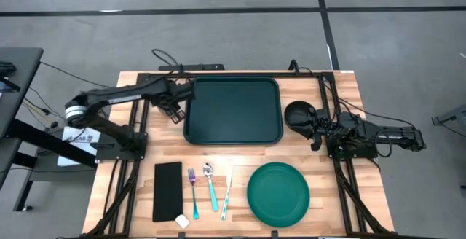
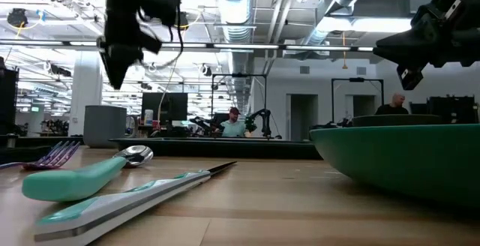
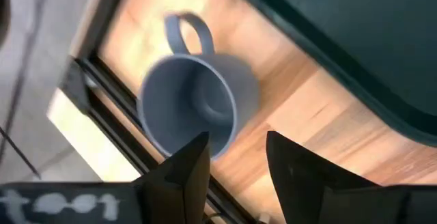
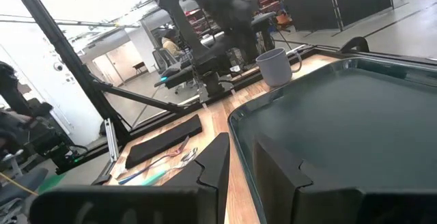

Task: Set up tray
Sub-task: Put the light blue mug on the top left of the dark green tray

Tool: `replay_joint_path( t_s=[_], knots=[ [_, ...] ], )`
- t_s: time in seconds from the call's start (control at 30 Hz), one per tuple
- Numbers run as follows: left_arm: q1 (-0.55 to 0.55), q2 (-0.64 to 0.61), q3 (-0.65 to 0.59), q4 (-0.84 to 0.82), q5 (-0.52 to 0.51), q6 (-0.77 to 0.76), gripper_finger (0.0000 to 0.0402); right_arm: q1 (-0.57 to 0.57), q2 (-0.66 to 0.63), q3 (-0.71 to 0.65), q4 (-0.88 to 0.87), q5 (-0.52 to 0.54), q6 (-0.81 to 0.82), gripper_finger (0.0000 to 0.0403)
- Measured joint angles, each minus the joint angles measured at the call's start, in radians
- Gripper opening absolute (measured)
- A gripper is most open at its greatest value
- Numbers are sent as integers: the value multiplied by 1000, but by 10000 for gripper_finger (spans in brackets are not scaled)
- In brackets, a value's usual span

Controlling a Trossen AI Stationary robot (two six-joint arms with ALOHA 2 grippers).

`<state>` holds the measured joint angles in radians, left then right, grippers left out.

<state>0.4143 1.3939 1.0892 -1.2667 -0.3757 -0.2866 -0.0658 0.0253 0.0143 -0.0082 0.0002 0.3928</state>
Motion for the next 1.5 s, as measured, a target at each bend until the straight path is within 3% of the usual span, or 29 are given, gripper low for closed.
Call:
replay_joint_path(
  t_s=[0.33, 0.6, 0.9, 1.03, 1.27, 1.5],
  knots=[
    [120, 47, -1, 40, 21, 38, 137, 0, 0, 0, 0, 0, 0, 59],
    [180, 48, -82, 89, 207, 59, 137, 0, 0, 0, 0, 0, 0, 59],
    [179, 48, -205, 176, 176, 65, 135, 0, 0, 0, 0, 0, 0, 59],
    [179, 48, -207, 178, 169, 66, 107, 0, 0, 0, 0, 0, 0, 59],
    [179, 46, -207, 175, 169, 66, 11, 0, 0, 0, 0, 0, 0, 59],
    [177, 46, -75, 128, 204, 66, 3, 0, 0, 0, 0, 0, 0, 59]
  ],
)
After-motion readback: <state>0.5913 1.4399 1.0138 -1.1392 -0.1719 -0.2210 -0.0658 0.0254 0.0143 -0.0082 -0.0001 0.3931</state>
